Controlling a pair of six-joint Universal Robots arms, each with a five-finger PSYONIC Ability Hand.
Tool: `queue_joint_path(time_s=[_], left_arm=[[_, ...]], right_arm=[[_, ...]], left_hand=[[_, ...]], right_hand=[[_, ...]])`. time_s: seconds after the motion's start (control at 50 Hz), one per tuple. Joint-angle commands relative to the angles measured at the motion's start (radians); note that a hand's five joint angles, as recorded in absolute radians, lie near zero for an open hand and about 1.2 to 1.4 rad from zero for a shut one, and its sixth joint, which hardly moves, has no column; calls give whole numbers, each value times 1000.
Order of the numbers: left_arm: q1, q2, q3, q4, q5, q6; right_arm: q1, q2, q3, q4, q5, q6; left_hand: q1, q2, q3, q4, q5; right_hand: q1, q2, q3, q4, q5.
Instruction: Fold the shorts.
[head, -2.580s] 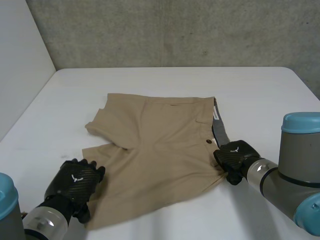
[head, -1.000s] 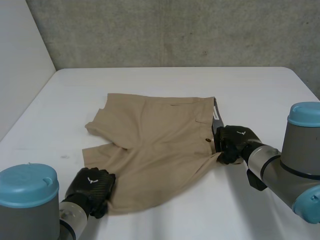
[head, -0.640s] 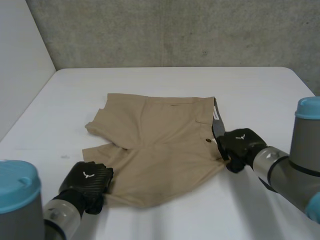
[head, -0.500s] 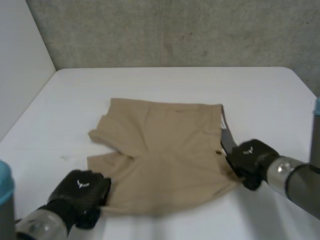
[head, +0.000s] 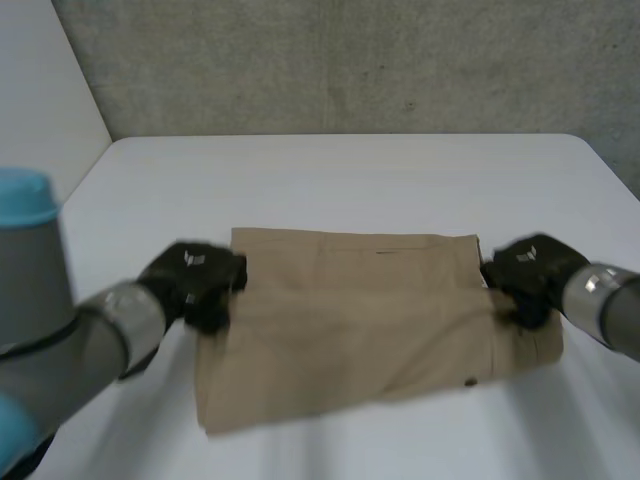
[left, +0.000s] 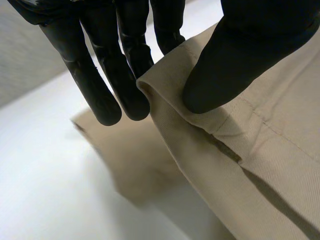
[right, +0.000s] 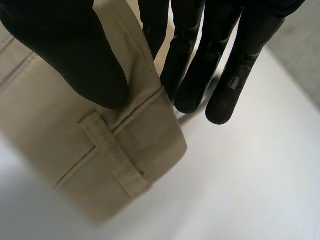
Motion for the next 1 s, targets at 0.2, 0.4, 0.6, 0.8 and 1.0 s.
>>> queue_joint_path(time_s=[0.2, 0.4, 0.6, 0.8, 1.0], left_arm=[[-12, -593, 615, 238, -229, 151], [-32, -719, 663, 571, -226, 261], [-71, -621, 517, 651, -228, 265], [-71, -343, 226, 607, -234, 245], [-92, -145, -55, 525, -222, 15]], right_arm=[[117, 435, -397, -408, 89, 144], [134, 610, -504, -621, 99, 146], [142, 420, -400, -658, 107, 244], [21, 150, -173, -352, 52, 379], [-67, 135, 40, -307, -74, 371]], left_hand=[[266, 199, 205, 203, 222], [-108, -176, -170, -172, -153], [-943, -1010, -1005, -1007, -988], [-931, -999, -993, -995, -976], [-928, -996, -990, -992, -973]], right_hand=[[413, 217, 195, 205, 250], [-232, -428, -451, -441, -396], [-808, -1004, -1027, -1017, -972], [-784, -980, -1003, -993, -948], [-672, -868, -890, -881, -836]])
